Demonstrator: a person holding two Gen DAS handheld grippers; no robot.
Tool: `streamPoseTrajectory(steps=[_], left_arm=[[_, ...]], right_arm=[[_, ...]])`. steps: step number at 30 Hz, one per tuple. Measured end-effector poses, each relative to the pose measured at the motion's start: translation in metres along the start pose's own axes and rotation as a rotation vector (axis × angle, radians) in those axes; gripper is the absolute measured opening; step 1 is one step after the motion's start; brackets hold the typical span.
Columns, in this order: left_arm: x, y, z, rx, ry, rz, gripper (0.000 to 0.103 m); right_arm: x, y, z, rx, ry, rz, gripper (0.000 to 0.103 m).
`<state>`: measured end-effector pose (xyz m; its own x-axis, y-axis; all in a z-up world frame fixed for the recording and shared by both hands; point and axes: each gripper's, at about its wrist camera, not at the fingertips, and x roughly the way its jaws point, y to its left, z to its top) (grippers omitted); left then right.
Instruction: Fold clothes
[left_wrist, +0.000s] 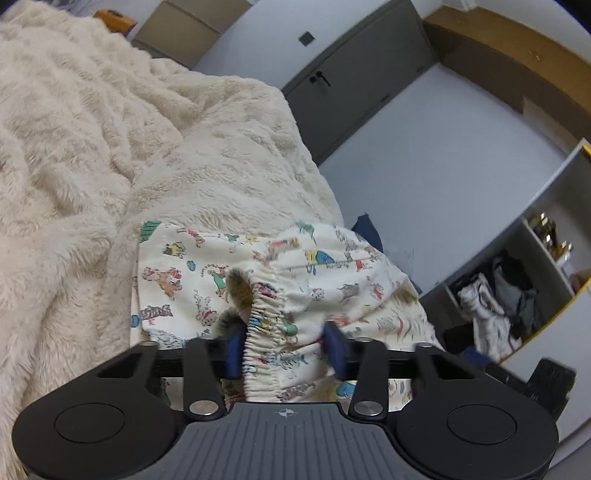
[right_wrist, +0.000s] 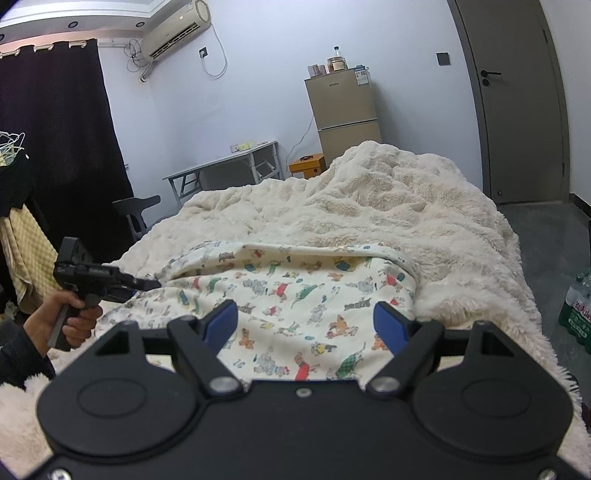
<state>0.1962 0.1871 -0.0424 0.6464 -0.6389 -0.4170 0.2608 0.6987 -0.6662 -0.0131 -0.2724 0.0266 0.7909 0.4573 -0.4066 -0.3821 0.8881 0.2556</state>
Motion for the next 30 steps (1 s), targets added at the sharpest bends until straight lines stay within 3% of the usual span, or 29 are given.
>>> streamPoseTrajectory(steps=[4,17,21,30], left_arm=[[-0.014,-0.004,0.001,0.023,-0.045,-0.023,0.013],[-0.069,-0.072,0.045,0.106,-0.128,-0.139,0.011],[-0.074,-0.090,0.059,0.113,-0.121,-0.141,0.011],[-0.071,-0.085,0.074,0.044,-0.080,-0.129,0.011]], right_arm=[[0.000,0.000,0.001,0.002,0.000,-0.009,0.079],[0.000,-0.003,0.000,-0.007,-0.011,0.001,0.079],[0.000,-0.002,0.000,-0.015,-0.014,0.000,0.079],[-0.006,-0.004,0.003,0.007,-0.025,-0.008,0.079]])
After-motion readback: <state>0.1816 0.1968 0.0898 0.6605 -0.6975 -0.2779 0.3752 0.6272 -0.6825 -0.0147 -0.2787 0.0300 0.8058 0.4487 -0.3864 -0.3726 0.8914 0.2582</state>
